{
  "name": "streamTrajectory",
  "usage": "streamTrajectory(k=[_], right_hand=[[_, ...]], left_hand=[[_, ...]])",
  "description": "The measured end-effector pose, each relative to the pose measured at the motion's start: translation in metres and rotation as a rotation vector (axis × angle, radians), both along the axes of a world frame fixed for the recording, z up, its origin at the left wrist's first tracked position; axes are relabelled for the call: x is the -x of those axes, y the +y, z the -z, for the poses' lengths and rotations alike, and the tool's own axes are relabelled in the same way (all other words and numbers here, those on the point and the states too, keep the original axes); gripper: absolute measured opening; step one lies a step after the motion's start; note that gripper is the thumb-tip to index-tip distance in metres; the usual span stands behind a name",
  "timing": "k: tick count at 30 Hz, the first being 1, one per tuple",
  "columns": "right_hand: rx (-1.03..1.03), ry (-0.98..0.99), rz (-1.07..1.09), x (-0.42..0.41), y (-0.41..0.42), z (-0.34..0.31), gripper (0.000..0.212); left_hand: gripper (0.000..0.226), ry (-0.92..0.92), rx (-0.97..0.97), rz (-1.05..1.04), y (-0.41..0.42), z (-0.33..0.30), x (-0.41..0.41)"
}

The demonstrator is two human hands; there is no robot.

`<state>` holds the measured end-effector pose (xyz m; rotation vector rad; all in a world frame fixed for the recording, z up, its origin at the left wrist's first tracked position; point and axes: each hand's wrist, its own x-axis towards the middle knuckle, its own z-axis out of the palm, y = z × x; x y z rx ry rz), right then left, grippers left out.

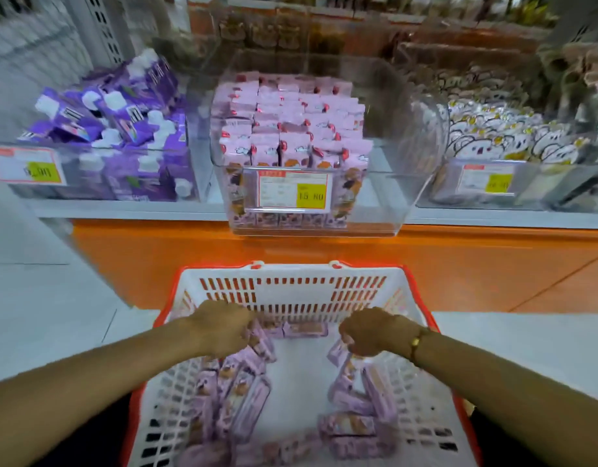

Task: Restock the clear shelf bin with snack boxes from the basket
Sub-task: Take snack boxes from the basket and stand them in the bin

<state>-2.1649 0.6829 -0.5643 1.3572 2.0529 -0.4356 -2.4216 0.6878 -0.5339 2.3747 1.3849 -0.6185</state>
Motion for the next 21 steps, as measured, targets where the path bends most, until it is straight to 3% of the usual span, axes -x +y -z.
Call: streamTrajectory(k=[2,4,8,10,15,21], right_hand=[[-0.080,0.124,0.217,0.001,-0.004,0.051,0.036],[-0.149,0.263,0.471,0.002,-0.017,0.090,0.045],[-0.213,0.222,0.616,0.000,-0.042,0.142,0.071],[-0.220,0.195,0.638,-0.002,-0.043,0.154,0.079],[-0.309,0.134,0.498,-0.014,-0.035,0.174,0.083],[-0.320,0.121,0.338,-0.007,-0.020,0.183,0.044]], left_hand=[[0.027,-0.031,0.073,-0.165,0.004,0.039,0.009],[0.026,-0.183,0.075,-0.392,-0.001,0.078,0.013],[0.040,-0.495,-0.163,-0.650,-0.014,0.130,-0.003],[0.048,-0.500,-0.232,-0.602,-0.010,0.139,-0.016],[0.065,-0.221,-0.197,-0.300,0.006,0.161,-0.022],[0.055,-0.028,-0.242,-0.147,0.010,0.164,-0.017]])
